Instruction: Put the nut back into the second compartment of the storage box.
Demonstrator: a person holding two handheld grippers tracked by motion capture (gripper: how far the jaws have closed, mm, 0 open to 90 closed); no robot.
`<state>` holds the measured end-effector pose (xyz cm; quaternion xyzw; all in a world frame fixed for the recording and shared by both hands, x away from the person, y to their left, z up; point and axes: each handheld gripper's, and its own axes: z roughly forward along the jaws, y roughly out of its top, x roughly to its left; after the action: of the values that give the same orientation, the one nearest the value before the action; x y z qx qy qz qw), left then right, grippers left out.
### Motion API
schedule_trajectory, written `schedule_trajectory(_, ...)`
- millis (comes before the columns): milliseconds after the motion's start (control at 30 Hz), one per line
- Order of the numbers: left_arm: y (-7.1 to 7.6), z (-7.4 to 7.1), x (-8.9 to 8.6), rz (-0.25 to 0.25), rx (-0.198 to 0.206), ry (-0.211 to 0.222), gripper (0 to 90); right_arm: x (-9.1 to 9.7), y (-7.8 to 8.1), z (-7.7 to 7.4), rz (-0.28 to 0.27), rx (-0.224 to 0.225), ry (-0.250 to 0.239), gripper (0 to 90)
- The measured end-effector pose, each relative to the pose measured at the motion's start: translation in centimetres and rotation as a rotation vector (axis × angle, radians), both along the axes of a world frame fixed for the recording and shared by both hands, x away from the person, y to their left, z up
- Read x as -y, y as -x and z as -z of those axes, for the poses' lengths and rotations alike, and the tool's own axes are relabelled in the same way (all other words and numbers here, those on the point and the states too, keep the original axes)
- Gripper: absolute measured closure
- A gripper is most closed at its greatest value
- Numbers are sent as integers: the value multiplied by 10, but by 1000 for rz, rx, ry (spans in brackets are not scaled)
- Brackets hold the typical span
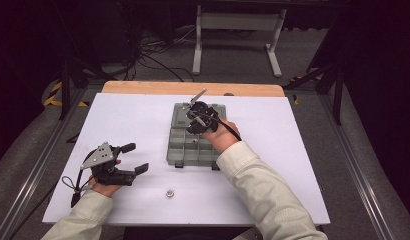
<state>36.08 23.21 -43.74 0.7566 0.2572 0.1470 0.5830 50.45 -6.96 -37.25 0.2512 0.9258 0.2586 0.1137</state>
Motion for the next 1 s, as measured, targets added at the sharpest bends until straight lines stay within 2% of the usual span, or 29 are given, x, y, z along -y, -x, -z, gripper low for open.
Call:
schedule_trajectory(433, 0, 0, -1, -1, -1, -1, 117, 1, -6, 14, 9, -24, 20, 699)
schedule_trajectory(1000, 0, 0, -1, 0, 0, 1, 117, -1, -8, 25, 17, -38, 69, 698)
